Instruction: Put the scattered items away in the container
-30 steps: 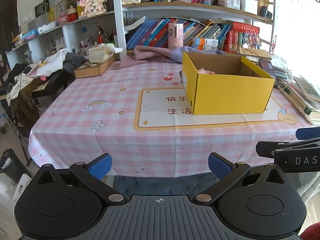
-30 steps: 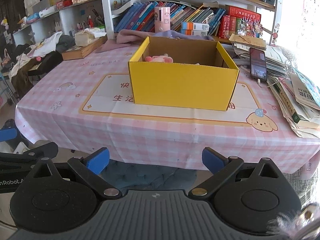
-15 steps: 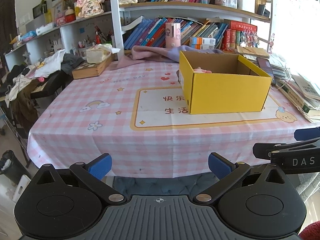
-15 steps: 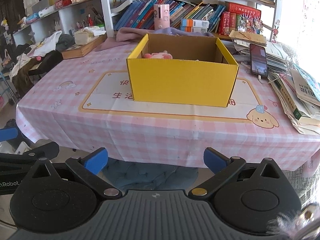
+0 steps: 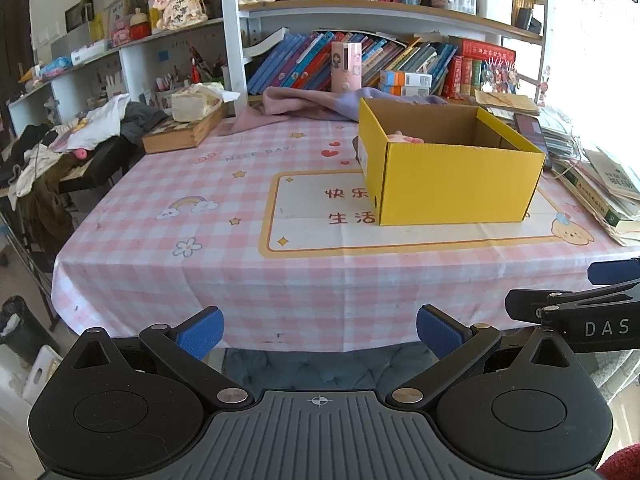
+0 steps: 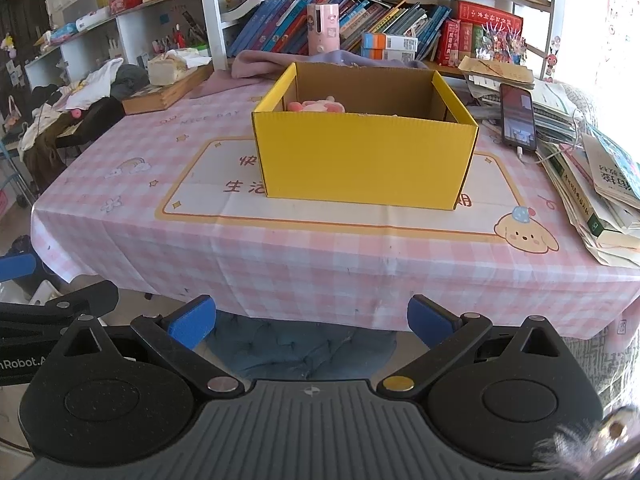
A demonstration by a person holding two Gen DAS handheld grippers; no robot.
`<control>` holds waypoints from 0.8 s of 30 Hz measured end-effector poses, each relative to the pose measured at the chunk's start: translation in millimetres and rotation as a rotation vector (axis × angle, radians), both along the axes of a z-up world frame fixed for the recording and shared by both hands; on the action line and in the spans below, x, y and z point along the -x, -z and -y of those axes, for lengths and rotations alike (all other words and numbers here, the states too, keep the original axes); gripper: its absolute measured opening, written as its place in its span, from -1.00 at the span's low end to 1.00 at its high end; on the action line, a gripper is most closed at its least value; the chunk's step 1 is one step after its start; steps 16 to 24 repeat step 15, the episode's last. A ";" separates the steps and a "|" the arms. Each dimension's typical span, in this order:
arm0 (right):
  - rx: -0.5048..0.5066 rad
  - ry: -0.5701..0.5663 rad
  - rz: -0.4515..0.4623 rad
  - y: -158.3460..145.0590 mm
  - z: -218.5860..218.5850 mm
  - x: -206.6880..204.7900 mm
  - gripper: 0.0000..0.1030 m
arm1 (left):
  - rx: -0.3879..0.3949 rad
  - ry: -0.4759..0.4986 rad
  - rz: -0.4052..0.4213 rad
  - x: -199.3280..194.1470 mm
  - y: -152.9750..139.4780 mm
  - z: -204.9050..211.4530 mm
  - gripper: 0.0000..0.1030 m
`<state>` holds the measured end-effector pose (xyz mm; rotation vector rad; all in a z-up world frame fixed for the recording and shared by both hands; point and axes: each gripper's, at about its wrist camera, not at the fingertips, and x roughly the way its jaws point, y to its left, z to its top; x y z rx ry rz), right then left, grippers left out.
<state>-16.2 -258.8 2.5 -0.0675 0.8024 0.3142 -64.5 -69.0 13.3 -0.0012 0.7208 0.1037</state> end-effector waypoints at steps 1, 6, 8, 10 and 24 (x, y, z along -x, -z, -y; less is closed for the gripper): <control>0.000 0.000 -0.001 0.0 0.1 0.0 1.00 | 0.000 0.000 0.000 -0.1 0.0 0.1 1.00; -0.002 0.001 0.000 0.8 1.2 -0.6 1.00 | -0.005 0.002 0.006 0.1 -0.1 0.7 1.00; -0.002 0.000 0.000 0.8 1.3 -0.6 1.00 | -0.011 0.006 0.016 0.5 -0.6 1.9 1.00; -0.001 0.000 -0.001 0.5 1.5 -1.0 1.00 | -0.011 0.015 0.022 0.4 -1.3 3.0 1.00; -0.001 0.002 -0.003 0.9 2.3 -1.9 1.00 | -0.010 0.025 0.022 -2.5 -1.8 3.1 1.00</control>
